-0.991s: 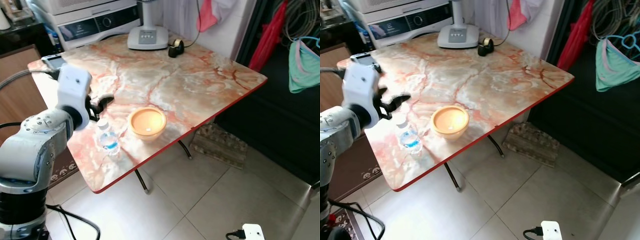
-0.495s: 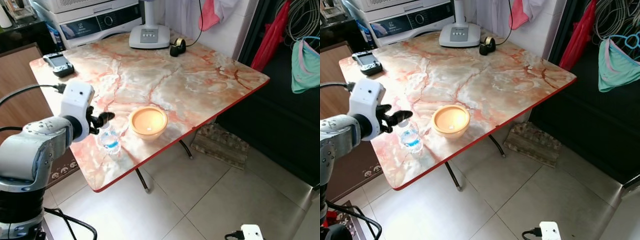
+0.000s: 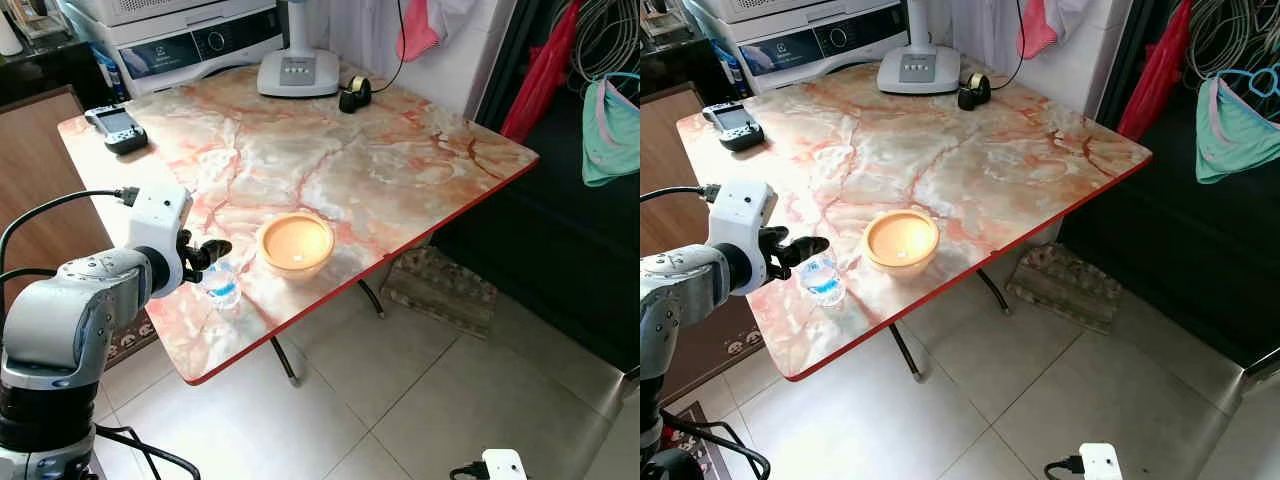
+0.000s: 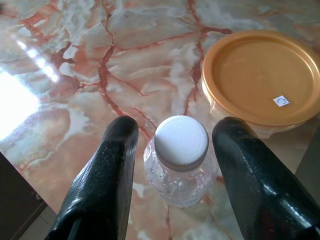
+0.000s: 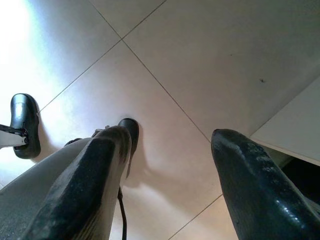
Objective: Restocking fridge
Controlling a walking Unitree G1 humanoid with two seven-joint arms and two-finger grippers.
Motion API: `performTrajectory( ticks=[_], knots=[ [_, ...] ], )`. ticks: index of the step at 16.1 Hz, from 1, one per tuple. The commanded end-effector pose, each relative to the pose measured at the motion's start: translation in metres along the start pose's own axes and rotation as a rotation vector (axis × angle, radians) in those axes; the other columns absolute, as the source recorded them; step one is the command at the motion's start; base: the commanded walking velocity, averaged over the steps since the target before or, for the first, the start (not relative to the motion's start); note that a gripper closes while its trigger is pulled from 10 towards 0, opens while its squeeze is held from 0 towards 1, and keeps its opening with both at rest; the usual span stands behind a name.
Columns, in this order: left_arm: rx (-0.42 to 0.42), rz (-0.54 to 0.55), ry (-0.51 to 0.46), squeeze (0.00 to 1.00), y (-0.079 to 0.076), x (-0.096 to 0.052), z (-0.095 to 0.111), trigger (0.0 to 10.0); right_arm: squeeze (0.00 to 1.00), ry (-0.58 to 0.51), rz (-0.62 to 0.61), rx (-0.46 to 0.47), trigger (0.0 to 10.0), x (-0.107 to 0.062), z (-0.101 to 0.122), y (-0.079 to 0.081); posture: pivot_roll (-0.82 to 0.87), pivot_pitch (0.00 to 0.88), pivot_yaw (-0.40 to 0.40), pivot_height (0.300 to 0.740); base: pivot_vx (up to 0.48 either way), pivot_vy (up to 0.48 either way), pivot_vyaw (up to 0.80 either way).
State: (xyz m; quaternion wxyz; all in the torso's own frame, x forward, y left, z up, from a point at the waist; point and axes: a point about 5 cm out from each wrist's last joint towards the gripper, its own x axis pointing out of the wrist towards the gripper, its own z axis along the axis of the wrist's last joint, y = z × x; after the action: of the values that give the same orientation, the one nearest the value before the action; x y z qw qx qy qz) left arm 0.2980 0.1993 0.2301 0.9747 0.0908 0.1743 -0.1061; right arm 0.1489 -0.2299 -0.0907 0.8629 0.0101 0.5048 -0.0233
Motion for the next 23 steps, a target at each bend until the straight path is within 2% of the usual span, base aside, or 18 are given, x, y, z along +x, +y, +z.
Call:
performTrajectory(
  ticks=[1,11,12,13,14,15,23],
  knots=[
    [-0.002,0.033,0.019,0.00,0.0042,0.0000,-0.0044,10.0,0.00,0.016,-0.004,-0.004,10.0,-0.0013,-0.0054,-0.0028,0.11,0.097,0.004,0.740,0.000,0.000,0.00],
    [-0.056,0.020,0.009,0.00,0.0009,0.0027,-0.0093,10.0,0.00,0.016,-0.007,-0.004,10.0,-0.0016,-0.0052,-0.0041,0.10,0.108,-0.003,0.740,0.000,0.000,0.00],
    [-0.057,0.023,0.009,0.00,0.0006,0.0028,-0.0091,6.5,0.00,0.015,-0.007,-0.004,10.0,-0.0016,-0.0051,-0.0043,0.10,0.108,-0.003,0.740,0.000,0.000,0.00],
    [-0.057,0.024,0.008,0.00,0.0005,0.0027,-0.0090,4.5,0.00,0.015,-0.007,-0.004,10.0,-0.0016,-0.0051,-0.0043,0.10,0.110,-0.004,0.740,0.000,0.000,0.00],
    [-0.056,0.026,0.007,0.00,0.0006,0.0027,-0.0089,1.5,0.00,0.015,-0.007,-0.004,10.0,-0.0016,-0.0050,-0.0044,0.10,0.110,-0.004,0.740,0.000,0.000,0.00],
    [-0.055,0.027,0.007,0.00,0.0007,0.0028,-0.0090,0.0,0.00,0.015,-0.006,-0.004,10.0,-0.0016,-0.0049,-0.0044,0.10,0.110,-0.004,0.740,0.000,0.000,0.00],
    [-0.054,0.021,0.022,0.00,-0.0014,0.0034,-0.0131,0.0,0.00,0.015,-0.003,-0.004,10.0,-0.0014,-0.0043,-0.0039,0.10,0.116,-0.005,0.740,0.000,0.000,0.00]
  ],
)
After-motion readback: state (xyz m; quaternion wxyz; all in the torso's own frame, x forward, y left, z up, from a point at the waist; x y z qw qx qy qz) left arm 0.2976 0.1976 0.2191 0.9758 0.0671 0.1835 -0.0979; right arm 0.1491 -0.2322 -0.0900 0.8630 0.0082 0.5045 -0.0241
